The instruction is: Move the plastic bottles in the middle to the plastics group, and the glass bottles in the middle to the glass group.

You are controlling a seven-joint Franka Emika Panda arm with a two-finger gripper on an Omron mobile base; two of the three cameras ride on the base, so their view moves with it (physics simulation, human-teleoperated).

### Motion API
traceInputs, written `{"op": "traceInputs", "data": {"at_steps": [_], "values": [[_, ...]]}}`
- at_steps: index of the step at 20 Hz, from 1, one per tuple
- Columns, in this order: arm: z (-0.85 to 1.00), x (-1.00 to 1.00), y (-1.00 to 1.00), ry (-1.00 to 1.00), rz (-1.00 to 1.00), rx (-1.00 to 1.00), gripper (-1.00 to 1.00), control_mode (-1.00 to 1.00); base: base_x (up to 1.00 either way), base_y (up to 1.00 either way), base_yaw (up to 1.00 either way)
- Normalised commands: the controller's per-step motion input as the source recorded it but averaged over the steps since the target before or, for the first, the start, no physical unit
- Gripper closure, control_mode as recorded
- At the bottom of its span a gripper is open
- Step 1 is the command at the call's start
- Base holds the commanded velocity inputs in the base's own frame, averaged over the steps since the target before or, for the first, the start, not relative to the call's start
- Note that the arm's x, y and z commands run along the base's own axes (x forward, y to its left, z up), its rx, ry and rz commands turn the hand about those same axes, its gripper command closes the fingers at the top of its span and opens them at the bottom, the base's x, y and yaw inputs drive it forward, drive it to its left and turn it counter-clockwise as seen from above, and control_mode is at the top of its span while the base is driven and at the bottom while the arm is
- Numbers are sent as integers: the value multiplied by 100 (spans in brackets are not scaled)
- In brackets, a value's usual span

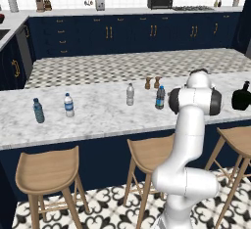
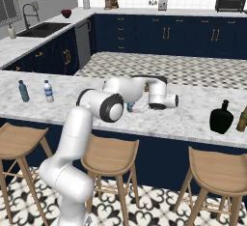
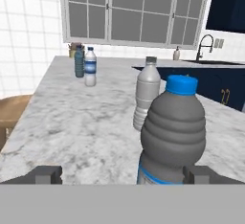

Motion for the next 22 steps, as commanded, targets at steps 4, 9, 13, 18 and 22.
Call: {"op": "traceInputs", "data": {"at_steps": [4,9,13,18,22], "values": [[-7,17,0,0,0,-2,-100,-100,0,0,0],[-9,20,-5,0,0,-1,-100,-100,0,0,0],[-8,8,-9,0,0,0,-100,-100,0,0,0],[-8,14,-9,0,0,0,-100,-100,0,0,0],[-2,-1,-1,0,0,0,-100,-100,0,0,0]]}}
